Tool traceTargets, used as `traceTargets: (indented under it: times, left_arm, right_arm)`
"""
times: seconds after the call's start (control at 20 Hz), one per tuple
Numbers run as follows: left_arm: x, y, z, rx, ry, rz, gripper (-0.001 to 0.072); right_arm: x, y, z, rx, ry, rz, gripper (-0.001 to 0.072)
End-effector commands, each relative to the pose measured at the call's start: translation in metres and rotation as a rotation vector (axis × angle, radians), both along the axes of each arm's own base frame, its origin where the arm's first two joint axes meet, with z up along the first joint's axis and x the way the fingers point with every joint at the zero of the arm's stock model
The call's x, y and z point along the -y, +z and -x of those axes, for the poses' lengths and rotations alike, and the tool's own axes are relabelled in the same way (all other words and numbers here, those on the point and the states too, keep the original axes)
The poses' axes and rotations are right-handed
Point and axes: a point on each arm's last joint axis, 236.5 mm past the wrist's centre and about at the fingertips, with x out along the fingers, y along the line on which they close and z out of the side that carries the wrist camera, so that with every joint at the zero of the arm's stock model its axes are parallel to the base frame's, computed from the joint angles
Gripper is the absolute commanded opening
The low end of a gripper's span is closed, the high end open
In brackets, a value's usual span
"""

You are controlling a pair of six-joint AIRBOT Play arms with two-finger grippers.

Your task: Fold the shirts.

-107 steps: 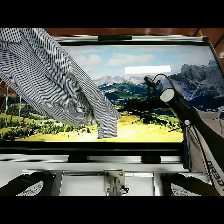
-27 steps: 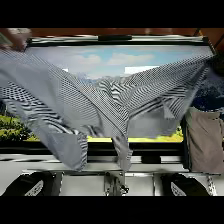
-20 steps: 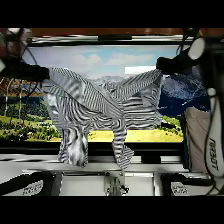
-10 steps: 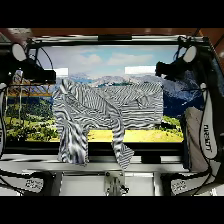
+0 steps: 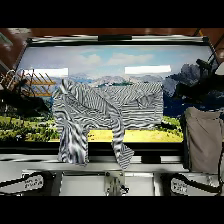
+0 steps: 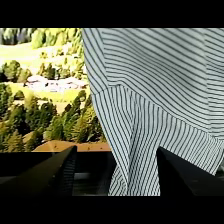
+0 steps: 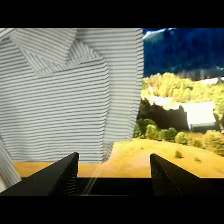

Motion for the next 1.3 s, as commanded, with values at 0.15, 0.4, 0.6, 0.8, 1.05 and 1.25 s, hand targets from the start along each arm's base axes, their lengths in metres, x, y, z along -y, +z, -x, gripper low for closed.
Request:
traceTargets:
  times: [0.15, 0.4, 0.6, 0.8, 1.05, 1.25]
  left_arm:
    - [0.017, -0.073, 0.002, -0.020, 0.069, 0.143, 0.0560]
    - [0.024, -0.092, -0.014, 0.004, 0.102, 0.185, 0.0484]
    - [0.025, -0.097, -0.013, -0.009, 0.101, 0.188, 0.0057]
    - [0.022, -0.072, -0.023, 0.075, 0.042, 0.169, 0.0050]
    - [0.021, -0.034, -0.029, 0.175, 0.008, 0.142, 0.0051]
    - [0.021, -0.018, -0.031, 0.219, 0.004, 0.128, 0.0050]
  right_arm:
    - [-0.029, -0.002, 0.006, 0.015, 0.005, -0.145, 0.0570]
    - [-0.030, -0.003, 0.016, -0.032, 0.003, -0.153, 0.0573]
    - [-0.020, -0.017, 0.034, -0.110, 0.012, -0.105, 0.0656]
    - [-0.032, -0.089, 0.103, -0.350, 0.007, -0.186, 0.0655]
    - [-0.059, -0.145, 0.095, -0.273, -0.155, -0.285, 0.0655]
    - [-0.086, -0.169, 0.082, -0.269, -0.145, -0.293, 0.0646]
